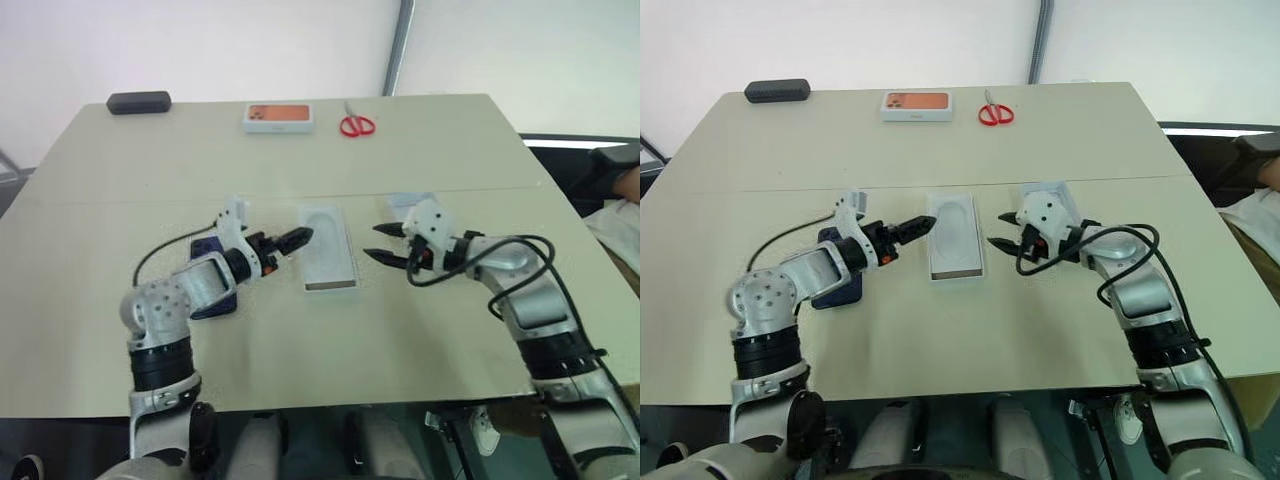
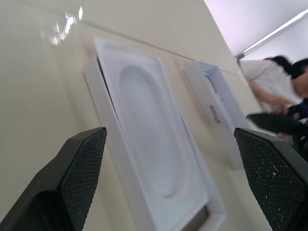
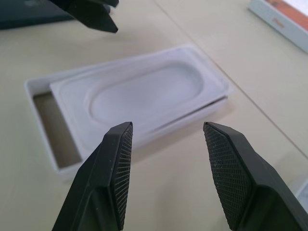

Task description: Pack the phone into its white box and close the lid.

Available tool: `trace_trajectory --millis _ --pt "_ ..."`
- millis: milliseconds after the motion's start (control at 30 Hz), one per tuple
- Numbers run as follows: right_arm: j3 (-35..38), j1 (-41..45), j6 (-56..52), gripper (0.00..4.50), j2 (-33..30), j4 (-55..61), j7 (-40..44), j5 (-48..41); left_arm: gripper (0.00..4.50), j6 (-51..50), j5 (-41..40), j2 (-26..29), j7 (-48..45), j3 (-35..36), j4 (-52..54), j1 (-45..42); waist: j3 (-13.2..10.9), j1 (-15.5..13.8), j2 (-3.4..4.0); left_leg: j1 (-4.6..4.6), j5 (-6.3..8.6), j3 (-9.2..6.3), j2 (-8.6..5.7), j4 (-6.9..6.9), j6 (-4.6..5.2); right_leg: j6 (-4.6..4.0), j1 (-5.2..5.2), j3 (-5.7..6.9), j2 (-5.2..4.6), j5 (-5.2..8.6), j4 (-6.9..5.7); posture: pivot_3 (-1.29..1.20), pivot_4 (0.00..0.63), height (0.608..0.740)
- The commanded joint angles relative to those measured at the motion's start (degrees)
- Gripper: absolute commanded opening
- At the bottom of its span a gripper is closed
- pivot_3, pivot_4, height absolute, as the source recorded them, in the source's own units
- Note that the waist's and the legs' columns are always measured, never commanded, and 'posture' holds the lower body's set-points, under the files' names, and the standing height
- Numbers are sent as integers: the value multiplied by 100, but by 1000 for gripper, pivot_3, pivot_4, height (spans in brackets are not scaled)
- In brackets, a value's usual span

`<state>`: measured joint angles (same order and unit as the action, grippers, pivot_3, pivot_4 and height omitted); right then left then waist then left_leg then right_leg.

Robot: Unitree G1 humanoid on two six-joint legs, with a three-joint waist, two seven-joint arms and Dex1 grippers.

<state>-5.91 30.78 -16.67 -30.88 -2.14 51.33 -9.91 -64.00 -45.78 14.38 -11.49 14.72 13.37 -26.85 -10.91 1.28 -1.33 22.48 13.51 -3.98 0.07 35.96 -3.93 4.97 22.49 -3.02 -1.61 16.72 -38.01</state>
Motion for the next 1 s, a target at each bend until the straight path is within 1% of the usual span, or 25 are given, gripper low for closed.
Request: trace_trajectory --millis 33,67,133,200,267,367,500,567,733,1000 --pt "-22 228 -28 1603 340 13 -323 -7 4500 1170 904 895 -996 -717 270 395 0 4 1 0 -1 0 1 -1 -2 -1 2 0 1 0 1 0 150 740" --pt "-112 249 -4 1185 423 -31 -394 90 4500 1536 1151 1137 -1222 -882 245 506 0 -11 1 -1 -3 0 1 -6 -5 -1 3 -1 0 0 1 0 150 740" --pt "-297 369 128 46 637 -317 -720 416 4500 2335 1367 1364 -1758 -880 136 729 0 -24 2 1 -3 1 0 -10 -4 -3 6 0 -3 1 3 0 150 740" --pt "-431 450 280 11 782 -502 -867 608 4500 2851 1446 1457 -2125 -813 66 886 -1 -63 2 6 -2 2 -1 -9 -4 -5 6 1 -10 2 6 0 150 740" --pt "-715 657 553 11 1039 -867 -1019 894 4500 3169 1372 1625 -2644 -666 -125 1057 -3 -47 3 14 -2 2 -2 -6 -3 -6 9 2 -18 2 8 0 150 740" --pt "-941 828 782 11 1245 -1125 -1042 1086 4500 3592 1553 1783 -2952 -685 -296 1185 -4 -21 5 15 -2 12 -2 -5 -2 -6 15 0 -18 2 8 0 150 740" --pt "-1584 921 1191 11 1109 -1421 -756 1687 4500 3802 1478 1835 -3199 -612 -267 1345 -4 -16 5 14 -1 9 2 -9 0 -5 18 1 -15 1 6 0 150 740" --pt "-1732 909 1263 11 1020 -1480 -635 1845 4500 3854 1525 1811 -3147 -589 -246 1371 -4 -24 6 16 -1 6 3 -9 2 -4 17 3 -15 1 6 0 150 740" --pt "-1875 646 1038 11 678 -934 223 1653 4500 4014 1737 1754 -3083 -747 -106 1556 -5 -22 7 18 1 6 2 -7 4 -3 17 3 -17 1 7 0 150 740" --pt "-1608 620 291 11 774 -299 579 1174 4500 4049 1794 1622 -3025 -693 -105 1513 -6 -2 8 14 1 6 31 -2 5 -9 17 6 2 -3 3 0 150 740"
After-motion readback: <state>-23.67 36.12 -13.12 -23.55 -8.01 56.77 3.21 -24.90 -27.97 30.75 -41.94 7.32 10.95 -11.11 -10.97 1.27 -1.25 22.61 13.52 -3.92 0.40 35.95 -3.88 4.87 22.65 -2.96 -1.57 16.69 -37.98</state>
